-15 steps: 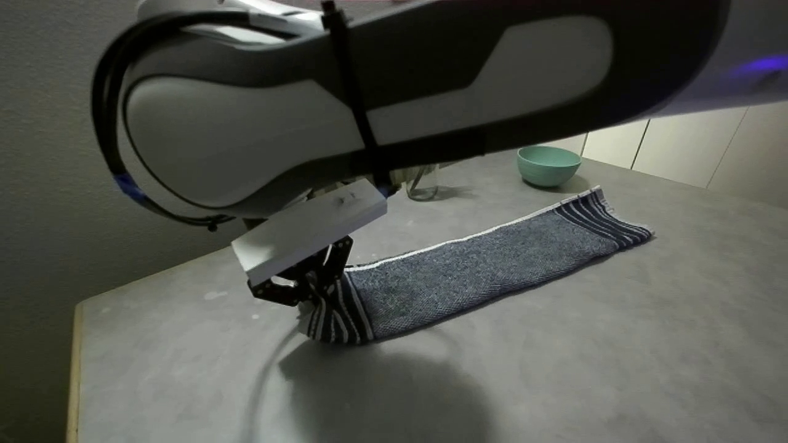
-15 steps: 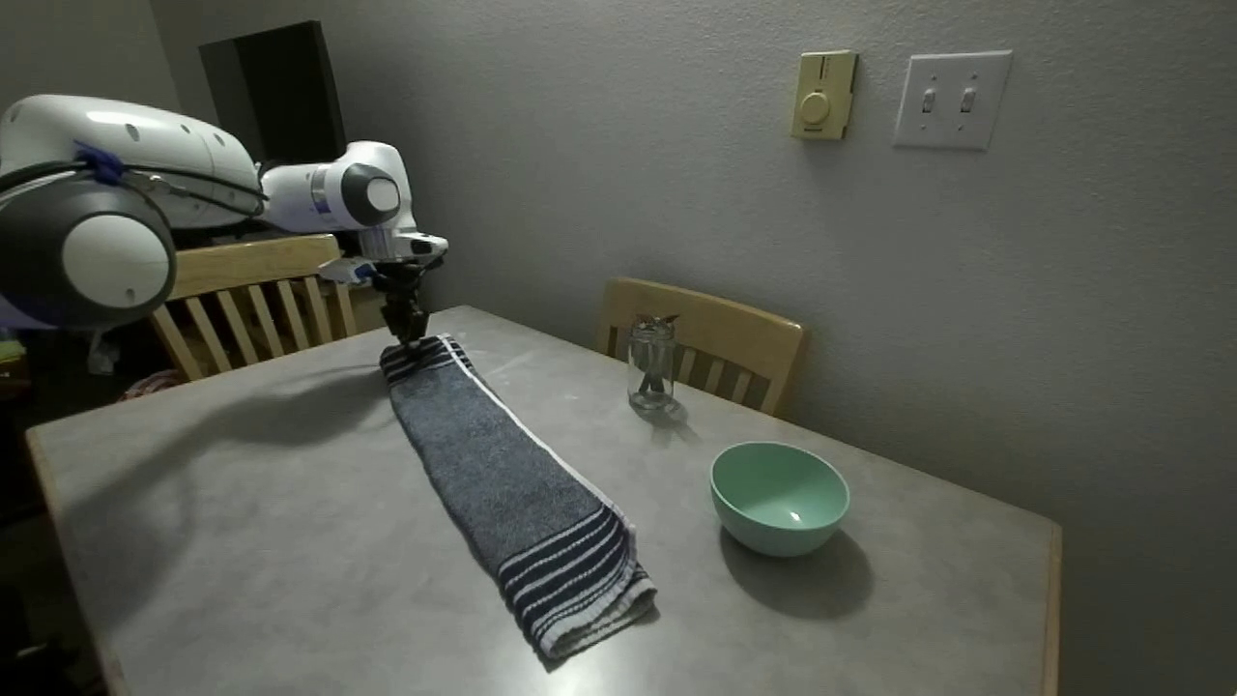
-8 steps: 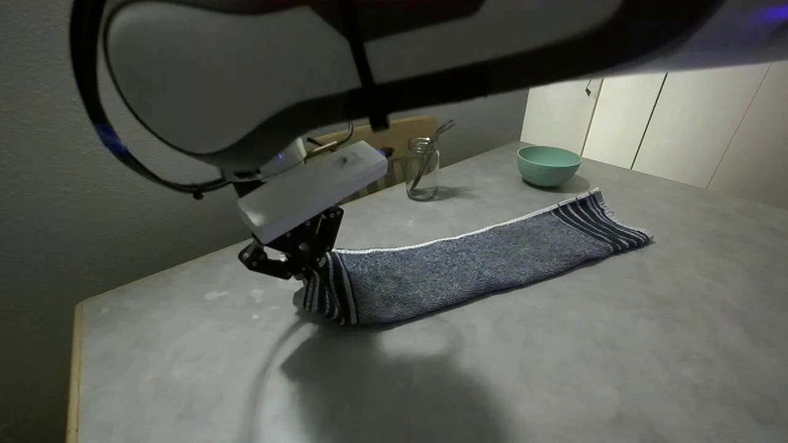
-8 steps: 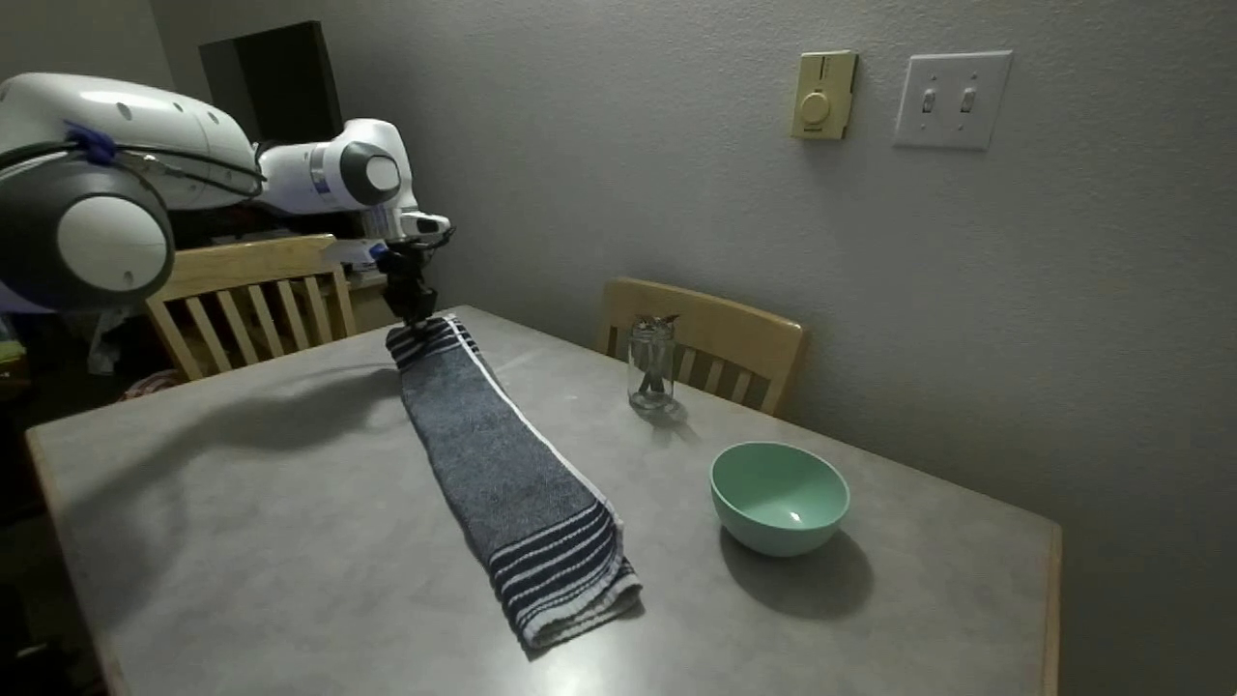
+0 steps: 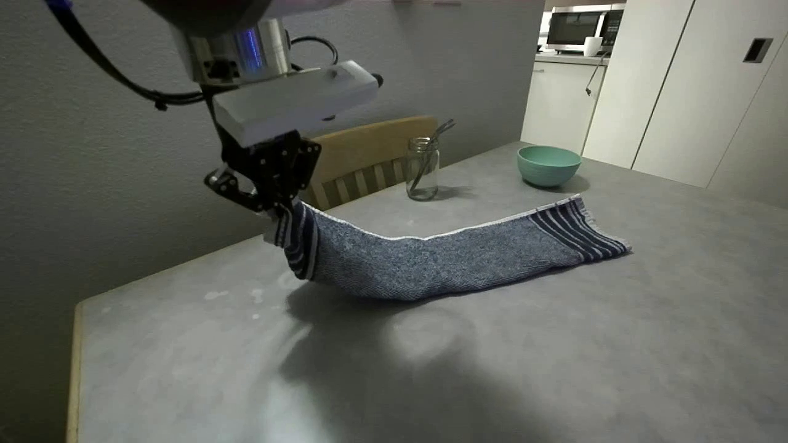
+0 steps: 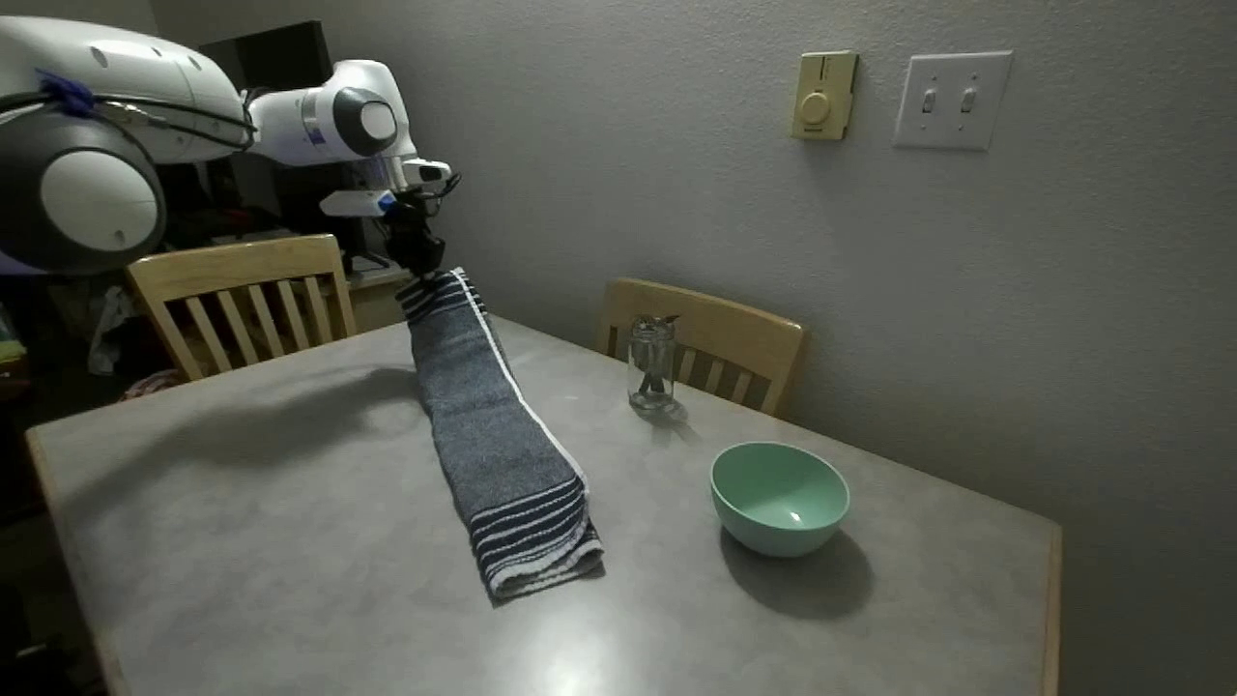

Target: Fold the towel

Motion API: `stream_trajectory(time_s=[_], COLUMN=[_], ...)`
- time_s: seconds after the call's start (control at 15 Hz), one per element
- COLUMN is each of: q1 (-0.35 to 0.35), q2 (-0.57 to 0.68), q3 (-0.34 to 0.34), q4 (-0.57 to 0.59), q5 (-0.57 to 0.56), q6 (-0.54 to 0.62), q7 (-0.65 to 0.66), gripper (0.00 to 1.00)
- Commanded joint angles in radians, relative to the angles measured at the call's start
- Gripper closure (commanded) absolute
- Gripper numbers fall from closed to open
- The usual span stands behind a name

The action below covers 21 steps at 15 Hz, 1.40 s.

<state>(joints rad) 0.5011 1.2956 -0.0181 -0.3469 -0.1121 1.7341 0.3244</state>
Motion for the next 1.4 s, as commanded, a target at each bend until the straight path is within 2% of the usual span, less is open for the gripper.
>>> stream_trajectory(time_s=[0.0,0.53,1.33], q1=[-0.036,-0.077,-0.080], q2=[-0.028,-0.097,-0.128], q3=[0.007,-0.017,-0.080], q4=[0.000,-0.008,-0.023], q5=[0.011,-0.025,-0.083], q6=[0.023,0.010,-0.138], q7=[-0.087,-0.251,-0.216], gripper=[0.98,0.98,0.98])
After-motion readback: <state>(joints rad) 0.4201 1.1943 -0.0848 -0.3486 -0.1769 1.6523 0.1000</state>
